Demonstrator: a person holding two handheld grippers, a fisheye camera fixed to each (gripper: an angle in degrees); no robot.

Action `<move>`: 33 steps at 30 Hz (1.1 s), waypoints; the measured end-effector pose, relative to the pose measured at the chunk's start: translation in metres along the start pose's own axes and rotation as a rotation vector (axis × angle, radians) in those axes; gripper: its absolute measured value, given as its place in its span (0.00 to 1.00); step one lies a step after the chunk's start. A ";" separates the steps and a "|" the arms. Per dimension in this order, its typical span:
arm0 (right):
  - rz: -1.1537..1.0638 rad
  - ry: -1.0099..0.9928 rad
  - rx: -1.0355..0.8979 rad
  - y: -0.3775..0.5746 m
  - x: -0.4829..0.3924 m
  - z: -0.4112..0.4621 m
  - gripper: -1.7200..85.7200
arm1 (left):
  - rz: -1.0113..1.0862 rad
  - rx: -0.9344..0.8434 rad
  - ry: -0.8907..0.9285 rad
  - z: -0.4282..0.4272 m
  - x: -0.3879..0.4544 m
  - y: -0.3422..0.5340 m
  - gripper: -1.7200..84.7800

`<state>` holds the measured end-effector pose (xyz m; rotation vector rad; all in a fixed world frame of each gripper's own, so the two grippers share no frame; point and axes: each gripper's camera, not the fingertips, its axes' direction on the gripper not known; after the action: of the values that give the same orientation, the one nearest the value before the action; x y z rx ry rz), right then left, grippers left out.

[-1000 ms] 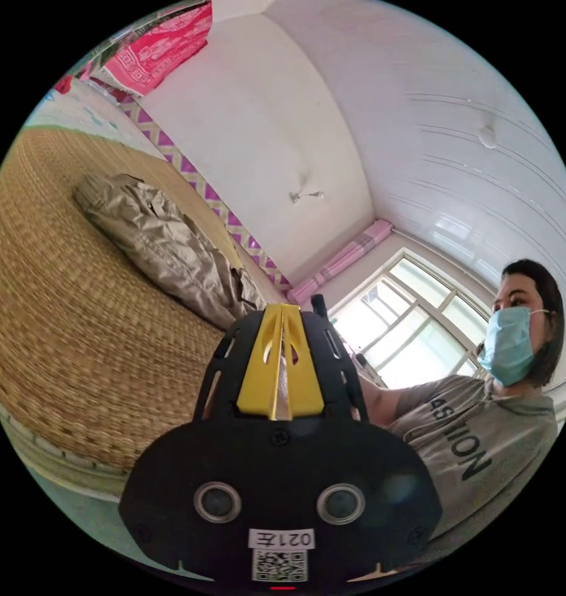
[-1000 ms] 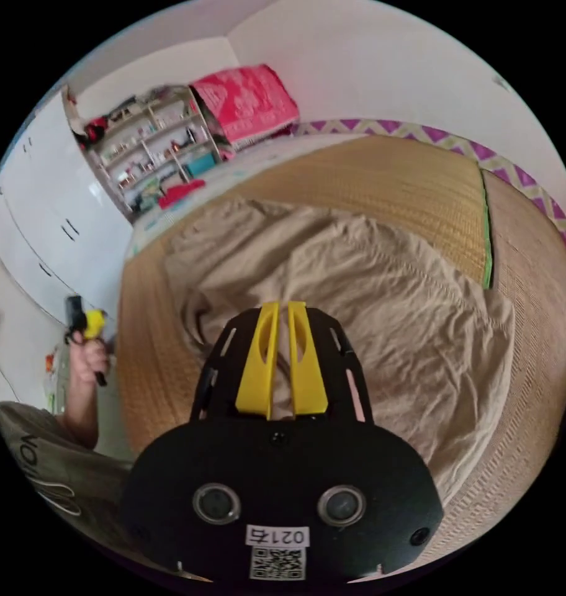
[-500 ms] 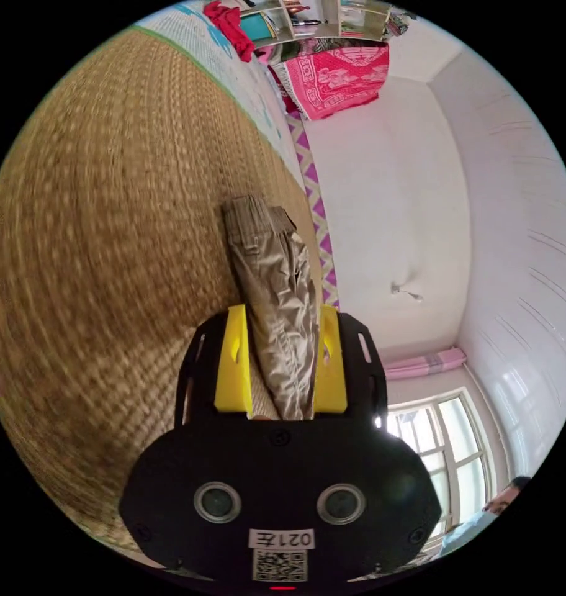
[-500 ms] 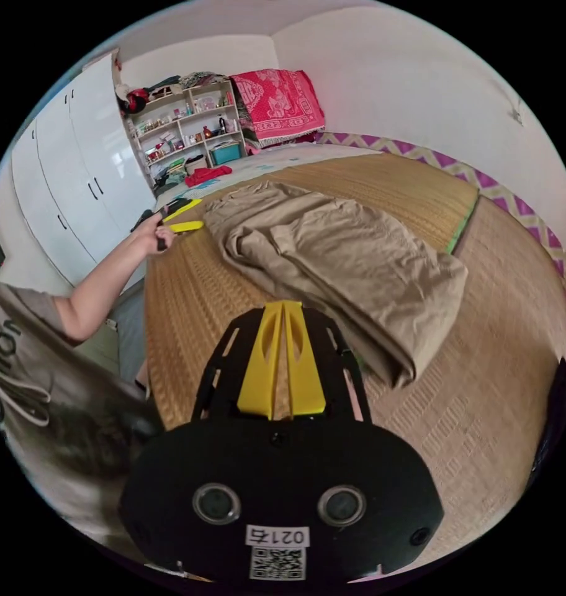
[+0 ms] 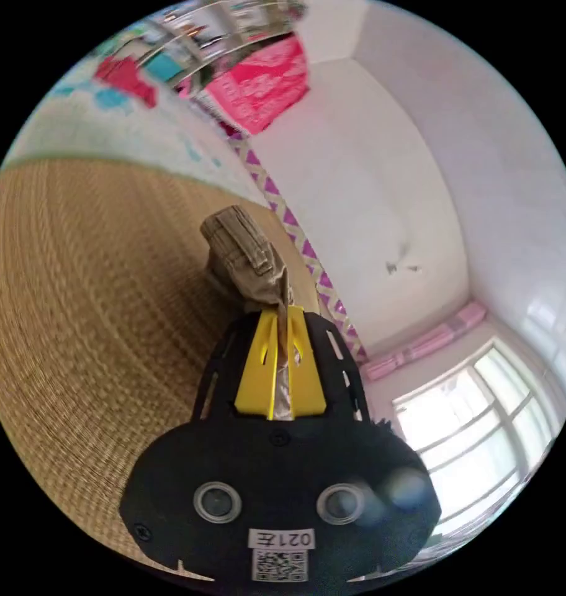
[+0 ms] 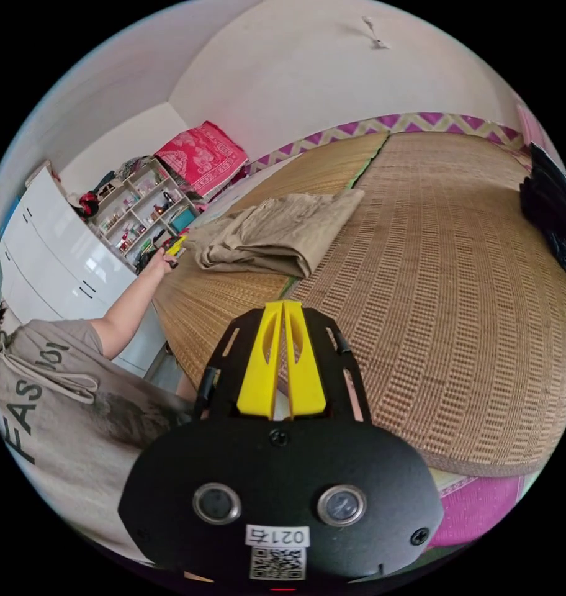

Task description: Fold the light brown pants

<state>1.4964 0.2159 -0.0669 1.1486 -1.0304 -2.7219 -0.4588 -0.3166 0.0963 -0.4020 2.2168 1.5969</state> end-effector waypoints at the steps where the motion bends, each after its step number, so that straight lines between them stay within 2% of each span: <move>1: 0.013 0.006 0.001 0.009 0.008 -0.004 0.01 | 0.158 0.002 -0.041 0.002 0.075 -0.003 0.01; 5: 0.037 0.002 -0.024 0.040 0.030 -0.001 0.01 | 0.731 -0.028 -0.194 0.047 0.350 0.057 0.01; 8: 0.052 -0.019 -0.025 0.063 0.043 0.005 0.01 | 1.041 -0.083 -0.224 0.105 0.496 0.145 0.01; 12: 0.084 -0.043 0.002 0.094 0.061 0.005 0.01 | 1.331 -0.249 -0.240 0.205 0.598 0.269 0.01; 14: 0.113 -0.053 0.015 0.115 0.074 0.006 0.01 | 1.532 -0.503 -0.308 0.299 0.615 0.365 0.01; 16: 0.138 -0.062 0.013 0.131 0.085 0.008 0.01 | 1.626 -0.706 -0.409 0.361 0.597 0.426 0.01; 18: 0.155 -0.074 0.005 0.145 0.095 0.010 0.01 | 1.667 -0.595 -0.446 0.368 0.597 0.444 0.01; 22: 0.159 -0.071 0.034 0.169 0.109 0.005 0.01 | 1.562 -0.592 -0.339 0.366 0.633 0.413 0.03; 25: 0.156 -0.068 0.033 0.179 0.118 0.013 0.01 | 1.624 -0.669 -0.296 0.382 0.620 0.412 0.05; 27: 0.155 -0.083 0.039 0.180 0.123 0.021 0.01 | 1.613 -0.653 -0.258 0.378 0.618 0.401 0.04; 29: 0.119 -0.091 0.047 0.172 0.121 0.032 0.01 | 1.527 -0.672 -0.154 0.374 0.614 0.378 0.03; 33: 0.019 -0.054 0.076 0.146 0.109 0.051 0.01 | 1.398 -0.817 -0.118 0.399 0.593 0.350 0.03</move>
<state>1.3501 0.1024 -0.0256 1.0745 -1.1549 -2.7362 -1.0853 0.1656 0.0044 1.3215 1.5422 2.9932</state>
